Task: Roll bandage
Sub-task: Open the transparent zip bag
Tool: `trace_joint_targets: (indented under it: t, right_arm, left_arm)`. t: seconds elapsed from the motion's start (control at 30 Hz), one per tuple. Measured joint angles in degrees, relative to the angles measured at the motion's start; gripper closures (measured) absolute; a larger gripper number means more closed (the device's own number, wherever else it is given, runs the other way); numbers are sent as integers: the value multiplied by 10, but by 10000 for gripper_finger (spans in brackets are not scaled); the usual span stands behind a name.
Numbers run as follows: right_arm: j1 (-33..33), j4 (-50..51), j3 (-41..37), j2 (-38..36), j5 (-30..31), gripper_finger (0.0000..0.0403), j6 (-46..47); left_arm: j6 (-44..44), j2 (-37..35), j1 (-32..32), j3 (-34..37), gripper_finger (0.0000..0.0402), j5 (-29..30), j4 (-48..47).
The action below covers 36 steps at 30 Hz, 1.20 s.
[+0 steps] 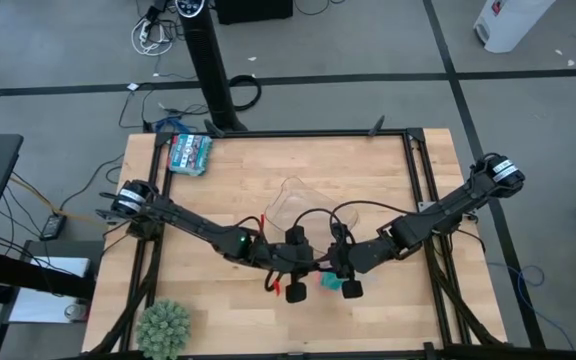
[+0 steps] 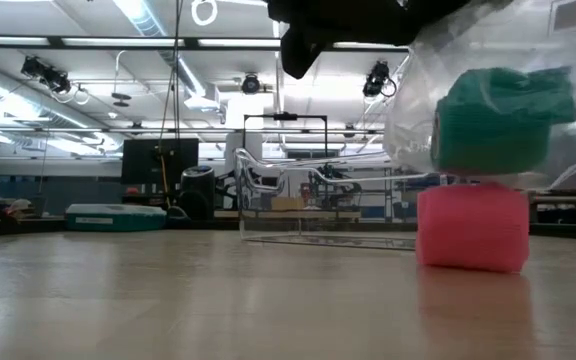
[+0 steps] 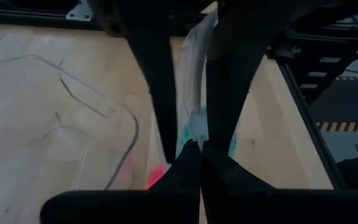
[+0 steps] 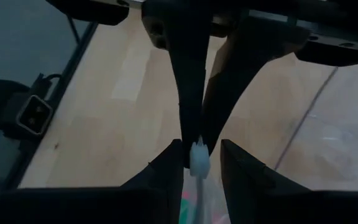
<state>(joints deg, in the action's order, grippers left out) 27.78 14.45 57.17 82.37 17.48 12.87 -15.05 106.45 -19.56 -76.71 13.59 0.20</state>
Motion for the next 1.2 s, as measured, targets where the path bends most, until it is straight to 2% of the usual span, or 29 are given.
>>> trace_joint_targets:
  t: [0.37, 0.67, 1.03, 1.2]
  right_arm:
    - [4, -8, -1, 0, 1, 397, -21]
    - [4, 14, -1, -13, 0, 401, -1]
    - [22, 113, 0, -58, 12, 403, 54]
    - [30, 179, 0, -78, -1, 403, 98]
  left_arm:
    - [-2, -1, -1, -1, 398, 1, -13]
    - [-2, -1, -1, -3, 398, 1, -21]
    - [-2, -1, -4, -2, 398, -6, -38]
    - [-2, 1, -7, 1, 398, -18, -56]
